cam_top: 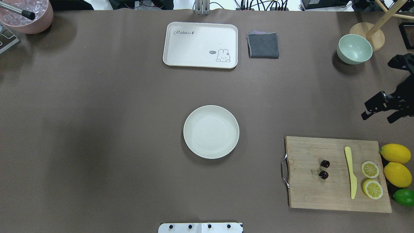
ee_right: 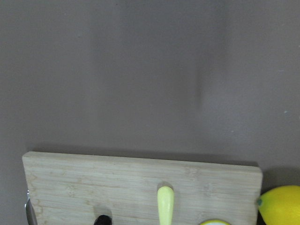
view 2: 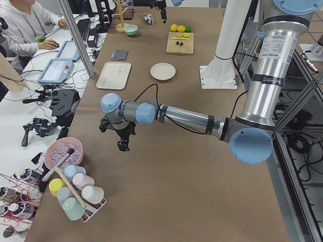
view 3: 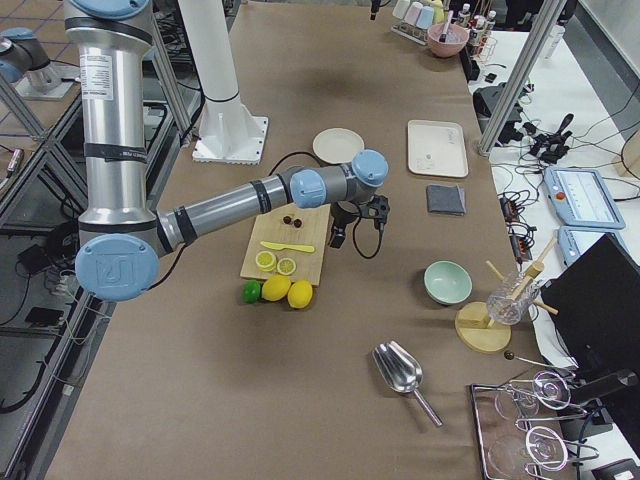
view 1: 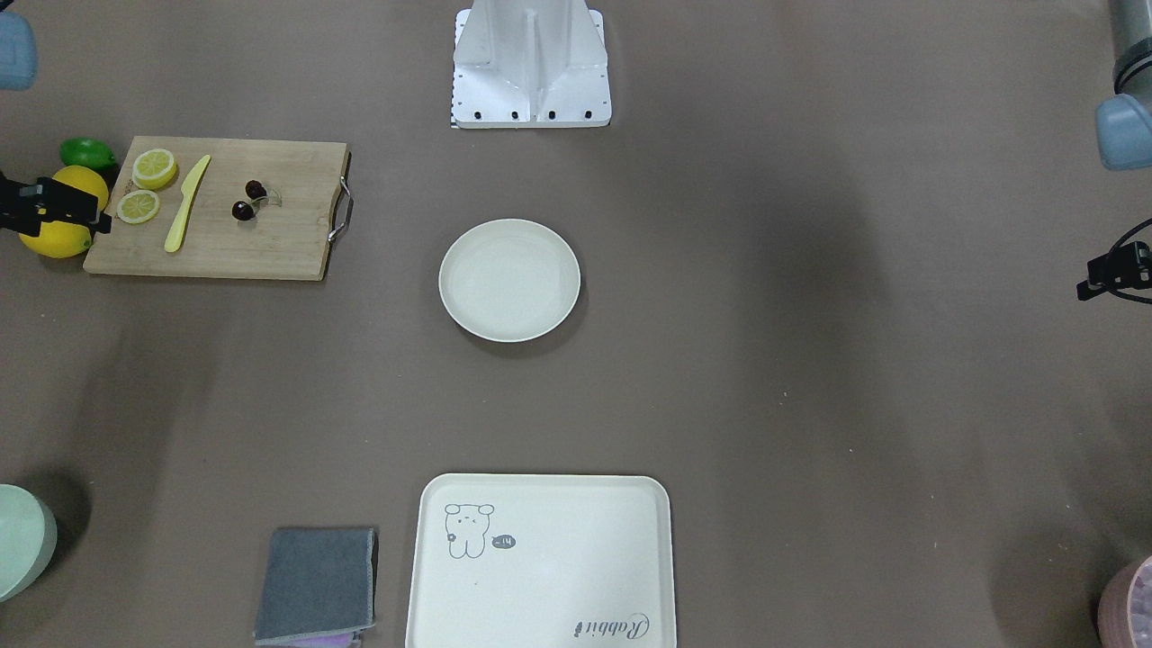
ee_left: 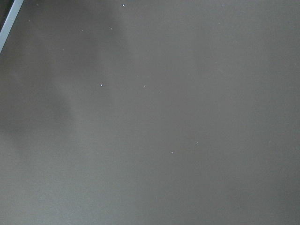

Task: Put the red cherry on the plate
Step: 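Move the right gripper over the cherries on the bamboo board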

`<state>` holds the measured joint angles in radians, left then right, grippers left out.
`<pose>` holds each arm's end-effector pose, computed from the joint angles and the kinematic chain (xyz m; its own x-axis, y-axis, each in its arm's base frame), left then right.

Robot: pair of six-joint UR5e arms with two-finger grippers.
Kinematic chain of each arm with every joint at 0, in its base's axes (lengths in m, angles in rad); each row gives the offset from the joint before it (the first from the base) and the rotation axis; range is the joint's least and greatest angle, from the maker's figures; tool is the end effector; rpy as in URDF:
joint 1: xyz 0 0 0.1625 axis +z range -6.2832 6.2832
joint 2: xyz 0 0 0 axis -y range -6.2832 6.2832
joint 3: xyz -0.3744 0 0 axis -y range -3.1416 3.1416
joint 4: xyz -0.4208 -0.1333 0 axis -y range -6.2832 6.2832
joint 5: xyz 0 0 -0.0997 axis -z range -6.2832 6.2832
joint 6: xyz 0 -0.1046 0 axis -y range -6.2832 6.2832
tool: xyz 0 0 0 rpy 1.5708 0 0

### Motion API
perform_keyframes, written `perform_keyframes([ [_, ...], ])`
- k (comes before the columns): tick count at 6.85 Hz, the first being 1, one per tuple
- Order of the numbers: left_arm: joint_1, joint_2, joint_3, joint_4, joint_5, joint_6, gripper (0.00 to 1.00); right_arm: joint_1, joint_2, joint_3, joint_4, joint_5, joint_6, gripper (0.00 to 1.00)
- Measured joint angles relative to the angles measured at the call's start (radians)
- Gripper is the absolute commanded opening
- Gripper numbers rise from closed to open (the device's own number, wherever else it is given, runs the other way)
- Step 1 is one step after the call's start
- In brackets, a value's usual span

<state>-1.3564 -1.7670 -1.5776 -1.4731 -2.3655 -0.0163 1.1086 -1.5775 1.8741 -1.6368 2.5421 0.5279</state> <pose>0.0686 -0.5909 0.5073 0.6719 0.2065 -0.7113 -0.2007 0.9752 0.0935 -0.1856 -0.4778 0.4486 0.5823 0.0757 0.8095 0.1630 0.9646 -0.2074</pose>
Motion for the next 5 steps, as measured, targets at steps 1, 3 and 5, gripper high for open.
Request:
perform_keyframes([
  [1, 0.001, 0.0, -0.001, 0.0, 0.0, -0.003, 0.99, -0.043, 0.001, -0.066, 0.092, 0.044, 0.048, 1.0],
  [3, 0.003, 0.002, 0.003, -0.001, -0.001, -0.004, 0.99, -0.103, 0.008, -0.164, 0.267, 0.133, 0.166, 0.99],
  [5, 0.005, 0.007, 0.005, -0.001, -0.002, -0.004, 0.99, -0.151, 0.034, -0.188, 0.379, 0.172, 0.313, 1.0],
])
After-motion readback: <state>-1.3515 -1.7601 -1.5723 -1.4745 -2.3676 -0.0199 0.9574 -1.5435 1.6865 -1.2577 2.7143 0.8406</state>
